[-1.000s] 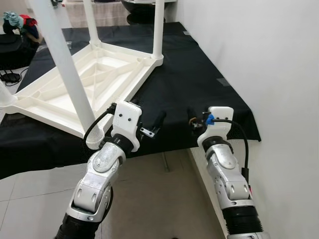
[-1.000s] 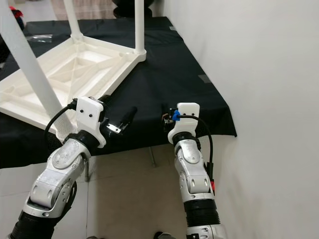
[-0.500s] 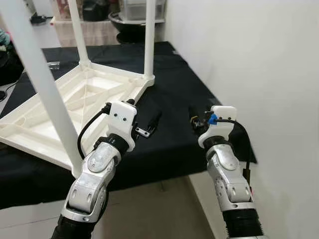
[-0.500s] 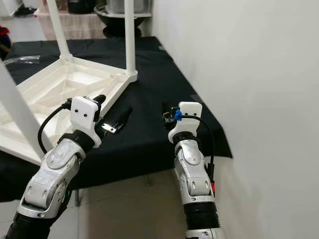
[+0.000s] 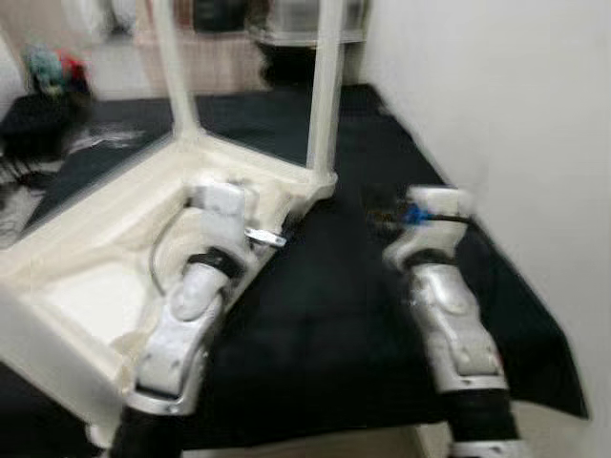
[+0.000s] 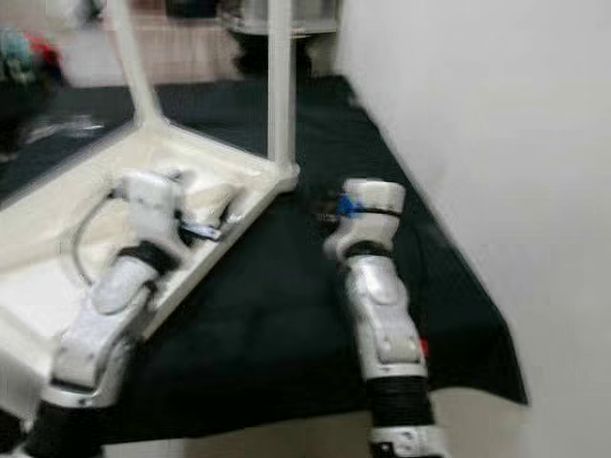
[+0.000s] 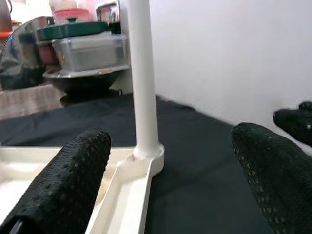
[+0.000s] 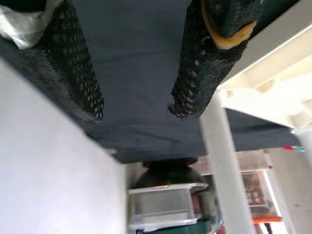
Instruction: Building children table
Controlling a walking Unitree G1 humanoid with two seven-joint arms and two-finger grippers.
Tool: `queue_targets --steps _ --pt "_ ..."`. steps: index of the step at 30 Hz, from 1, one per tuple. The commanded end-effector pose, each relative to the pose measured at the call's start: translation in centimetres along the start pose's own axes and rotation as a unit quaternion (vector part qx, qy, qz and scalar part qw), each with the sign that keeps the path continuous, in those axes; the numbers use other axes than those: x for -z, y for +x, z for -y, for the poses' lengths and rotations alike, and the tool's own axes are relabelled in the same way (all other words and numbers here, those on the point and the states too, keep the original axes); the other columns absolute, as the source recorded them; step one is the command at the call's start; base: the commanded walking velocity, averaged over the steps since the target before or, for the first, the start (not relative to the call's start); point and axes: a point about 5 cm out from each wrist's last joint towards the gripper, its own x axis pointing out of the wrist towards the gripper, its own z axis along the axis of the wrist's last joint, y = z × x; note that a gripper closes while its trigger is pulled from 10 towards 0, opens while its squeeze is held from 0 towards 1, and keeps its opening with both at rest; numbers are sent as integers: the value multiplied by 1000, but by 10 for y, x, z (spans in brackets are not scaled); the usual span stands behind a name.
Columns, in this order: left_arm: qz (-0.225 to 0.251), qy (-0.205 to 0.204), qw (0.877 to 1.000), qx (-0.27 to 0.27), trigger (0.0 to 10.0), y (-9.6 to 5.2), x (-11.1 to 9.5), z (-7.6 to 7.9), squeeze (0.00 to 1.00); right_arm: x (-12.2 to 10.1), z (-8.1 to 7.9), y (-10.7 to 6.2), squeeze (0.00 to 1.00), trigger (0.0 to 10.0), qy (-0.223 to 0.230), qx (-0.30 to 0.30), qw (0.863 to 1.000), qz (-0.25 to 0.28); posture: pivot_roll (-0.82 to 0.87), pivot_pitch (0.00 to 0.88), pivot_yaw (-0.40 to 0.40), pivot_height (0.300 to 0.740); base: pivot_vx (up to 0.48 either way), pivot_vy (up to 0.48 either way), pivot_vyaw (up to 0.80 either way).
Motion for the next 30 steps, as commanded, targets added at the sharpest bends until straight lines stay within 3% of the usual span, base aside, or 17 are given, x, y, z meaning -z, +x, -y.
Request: queue_targets --steps 1,7,9,10,11,13,17,19,21,23,29,30 --pt "-11 2 1000 -14 10000 -4 5 -6 0 3 -4 -1 0 10000 7 -5 1000 -8 47 159 -69 740 0 0 0" --pt "-24 -12 1000 -7 10000 -3 9 -4 0 3 -3 0 0 10000 5 -5 1000 -8 48 163 -71 740 0 0 0" --pt "-38 -34 999 10 10000 -2 12 0 0 0 -3 1 0 10000 2 -5 1000 -3 47 163 -70 740 0 0 0" --pt "-69 -72 993 70 10000 -1 19 12 0 -9 -6 2 0 10000 -8 -6 1000 13 44 172 -64 740 0 0 0" --pt "-69 -72 993 70 10000 -1 19 12 0 -9 -6 2 0 10000 -8 -6 1000 13 44 172 -64 740 0 0 0" --pt "-84 -82 986 122 10000 0 23 22 0 -17 -9 3 0 10000 -13 -6 1000 28 42 180 -59 740 0 0 0" --pt "-82 -73 985 133 10000 3 23 24 0 -22 -10 4 0 10000 -14 -7 999 32 41 197 -54 740 0 0 0" --pt "-84 -81 986 123 10000 12 27 18 0 -22 -10 4 0 10000 -18 -5 1000 22 42 215 -53 740 0 0 -800" --pt "-84 -81 986 123 10000 12 27 18 0 -22 -10 4 0 10000 -18 -5 1000 22 42 215 -53 740 0 0 -800" --pt "-90 -106 985 104 10000 25 31 8 0 -23 -8 3 0 10000 -26 -2 1000 18 33 247 -46 740 0 0 -800" --pt "-142 -174 967 118 10000 58 46 -16 0 -43 -12 1 0 10000 -17 -1 999 40 20 317 -27 740 0 0 0" --pt "-142 -174 967 118 10000 58 46 -16 0 -43 -12 1 0 10000 -17 -1 999 40 20 317 -27 740 0 0 0"
